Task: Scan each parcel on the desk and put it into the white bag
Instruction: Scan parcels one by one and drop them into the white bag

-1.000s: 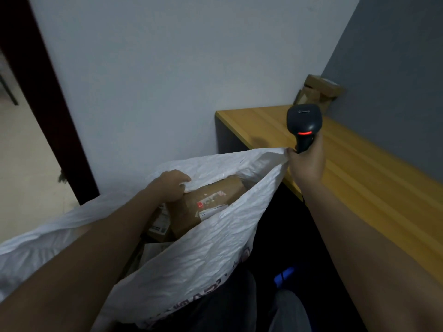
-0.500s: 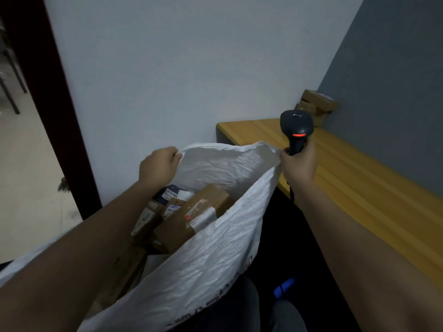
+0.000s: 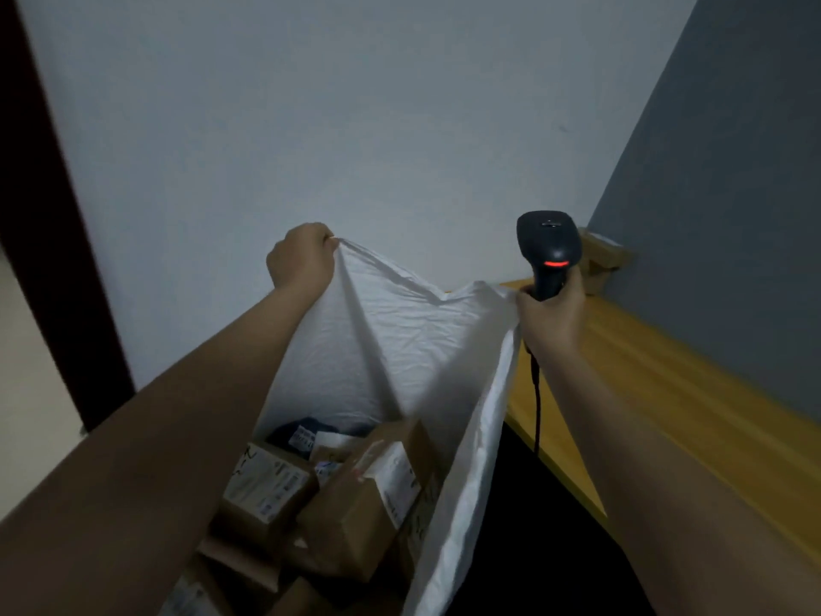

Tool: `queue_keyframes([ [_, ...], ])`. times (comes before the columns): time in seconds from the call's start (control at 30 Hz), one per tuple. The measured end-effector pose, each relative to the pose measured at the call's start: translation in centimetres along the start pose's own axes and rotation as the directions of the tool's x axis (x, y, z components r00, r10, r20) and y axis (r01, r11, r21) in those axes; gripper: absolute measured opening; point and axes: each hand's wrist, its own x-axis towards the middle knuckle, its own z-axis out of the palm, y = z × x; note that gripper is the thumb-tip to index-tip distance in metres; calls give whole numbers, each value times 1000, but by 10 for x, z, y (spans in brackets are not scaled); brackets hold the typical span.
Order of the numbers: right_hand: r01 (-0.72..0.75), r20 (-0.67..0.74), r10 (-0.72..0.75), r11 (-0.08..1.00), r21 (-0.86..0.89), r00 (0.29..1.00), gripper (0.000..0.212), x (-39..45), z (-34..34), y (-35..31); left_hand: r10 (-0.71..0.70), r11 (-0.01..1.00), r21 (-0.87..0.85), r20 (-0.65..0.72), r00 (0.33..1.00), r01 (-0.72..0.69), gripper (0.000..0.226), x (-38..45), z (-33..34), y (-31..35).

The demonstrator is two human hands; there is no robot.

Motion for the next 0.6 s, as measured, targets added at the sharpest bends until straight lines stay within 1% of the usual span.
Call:
queue_keyframes([
  [0.07,-8,1,8,1000,-14,1000,37,6,5,6,-18,999,45,28,999,17,29,6,12,-4],
  [0.13,-34,23,36,996,-84,999,31,8,9,16,-20,996,88,108,994,10,28,5,28,-7],
  [0.2,-56,35,62,989,-137,997,29,7,11,24,-24,996,94,164,986,8,27,1,41,-10],
  [0.3,-55,63,65,986,-158,996,28,2,13,29,-44,995,102,187,981,26,25,-3,48,-17],
  [0.4,-36,70,50,981,-191,996,26,-2,9,30,-65,990,139,179,982,40,24,-8,42,-27],
  [0.47,-43,64,56,980,-192,996,27,-4,6,28,-65,990,137,198,978,38,26,-11,36,-31],
  [0.6,-50,72,66,977,-206,995,28,-12,-1,23,3,997,69,328,945,-27,28,-23,27,-30],
])
